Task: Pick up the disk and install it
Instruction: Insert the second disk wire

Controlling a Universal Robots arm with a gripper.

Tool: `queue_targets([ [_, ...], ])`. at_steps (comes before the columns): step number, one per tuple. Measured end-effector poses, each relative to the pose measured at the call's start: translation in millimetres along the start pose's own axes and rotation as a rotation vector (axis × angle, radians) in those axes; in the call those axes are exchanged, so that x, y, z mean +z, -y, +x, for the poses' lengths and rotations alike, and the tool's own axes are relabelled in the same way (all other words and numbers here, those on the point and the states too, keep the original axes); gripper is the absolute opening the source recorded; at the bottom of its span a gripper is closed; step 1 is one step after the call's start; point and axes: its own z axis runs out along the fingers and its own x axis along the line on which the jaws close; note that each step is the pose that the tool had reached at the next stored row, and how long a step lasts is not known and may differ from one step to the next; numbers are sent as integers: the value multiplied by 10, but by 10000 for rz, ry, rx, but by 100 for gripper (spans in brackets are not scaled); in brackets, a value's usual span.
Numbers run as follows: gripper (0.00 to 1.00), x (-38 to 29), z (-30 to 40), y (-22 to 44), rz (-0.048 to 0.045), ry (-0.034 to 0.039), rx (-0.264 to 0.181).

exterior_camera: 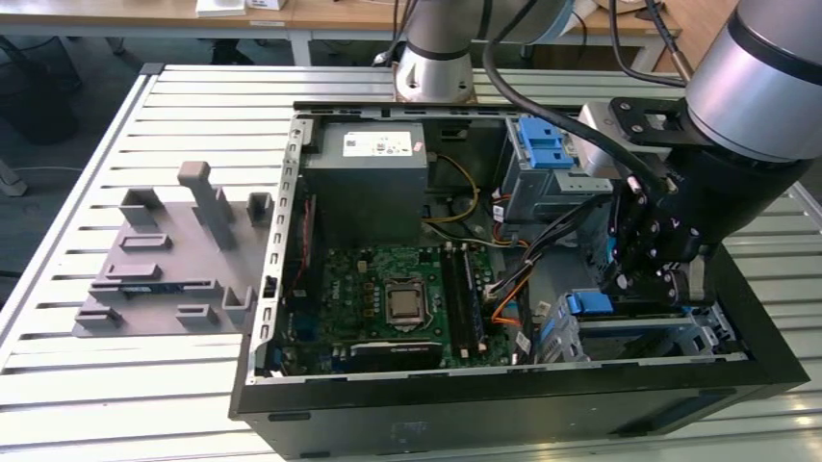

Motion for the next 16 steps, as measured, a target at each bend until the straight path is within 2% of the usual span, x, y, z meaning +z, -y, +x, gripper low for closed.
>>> queue_targets([
  [16, 11, 0, 0, 6, 0, 0, 0],
])
